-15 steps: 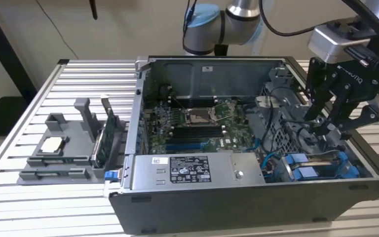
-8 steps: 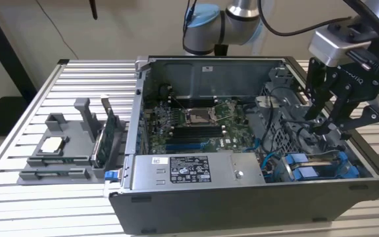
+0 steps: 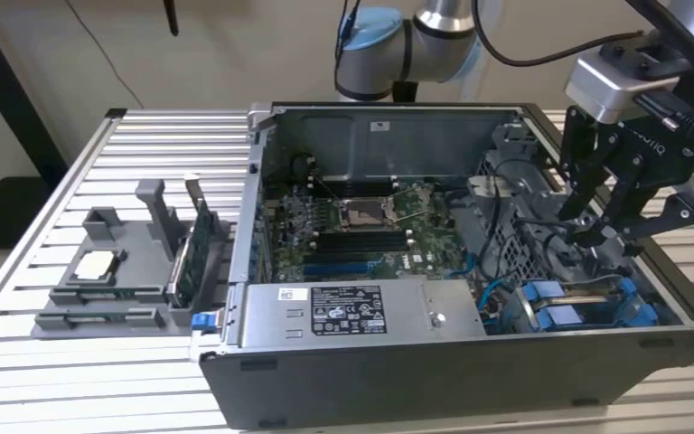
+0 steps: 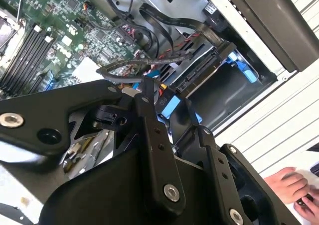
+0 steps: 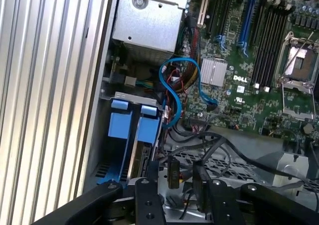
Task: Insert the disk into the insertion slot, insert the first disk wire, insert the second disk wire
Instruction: 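Insert the first disk wire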
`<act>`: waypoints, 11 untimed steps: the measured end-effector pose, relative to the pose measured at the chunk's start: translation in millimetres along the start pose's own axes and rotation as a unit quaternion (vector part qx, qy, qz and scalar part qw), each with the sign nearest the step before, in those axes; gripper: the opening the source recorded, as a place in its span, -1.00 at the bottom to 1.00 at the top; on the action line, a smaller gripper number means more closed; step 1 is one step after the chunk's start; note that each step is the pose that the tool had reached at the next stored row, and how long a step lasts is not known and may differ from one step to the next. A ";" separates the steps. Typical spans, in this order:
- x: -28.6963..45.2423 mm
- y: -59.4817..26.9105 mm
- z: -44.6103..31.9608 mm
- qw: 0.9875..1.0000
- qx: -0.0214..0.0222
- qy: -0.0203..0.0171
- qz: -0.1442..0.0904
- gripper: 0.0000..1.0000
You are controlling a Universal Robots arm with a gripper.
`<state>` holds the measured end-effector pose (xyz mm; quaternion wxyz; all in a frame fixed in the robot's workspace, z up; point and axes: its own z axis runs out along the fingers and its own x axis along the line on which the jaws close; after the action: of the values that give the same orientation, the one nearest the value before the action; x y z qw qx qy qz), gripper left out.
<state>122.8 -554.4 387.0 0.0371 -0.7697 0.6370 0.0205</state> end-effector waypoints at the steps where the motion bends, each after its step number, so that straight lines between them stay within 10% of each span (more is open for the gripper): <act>1: 0.0 0.0 0.1 1.000 0.000 0.000 0.000 -0.18; 11: 0.0 0.0 0.3 1.000 0.001 0.000 0.000 -0.50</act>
<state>122.8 -554.3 386.6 0.0381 -0.7697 0.6370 0.0195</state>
